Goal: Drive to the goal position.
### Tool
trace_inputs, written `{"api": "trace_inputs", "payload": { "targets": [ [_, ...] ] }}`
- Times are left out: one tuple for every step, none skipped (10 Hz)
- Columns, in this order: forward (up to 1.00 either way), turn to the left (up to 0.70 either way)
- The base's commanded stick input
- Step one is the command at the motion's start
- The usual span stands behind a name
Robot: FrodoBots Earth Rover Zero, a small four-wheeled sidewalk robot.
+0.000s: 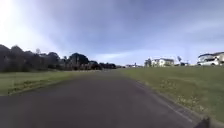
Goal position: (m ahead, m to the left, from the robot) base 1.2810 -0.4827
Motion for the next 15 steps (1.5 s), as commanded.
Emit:
{"api": "trace_inputs", "payload": {
  "targets": [
    [1.00,0.00],
    [1.00,0.00],
    [1.00,0.00],
    [1.00,0.00],
    [1.00,0.00],
    [1.00,0.00],
    [1.00,0.00],
    [1.00,0.00],
    [1.00,0.00],
    [1.00,0.00],
    [1.00,0.00],
    [1.00,0.00],
    [1.00,0.00],
    [1.00,0.00],
    [1.00,0.00]
  ]
}}
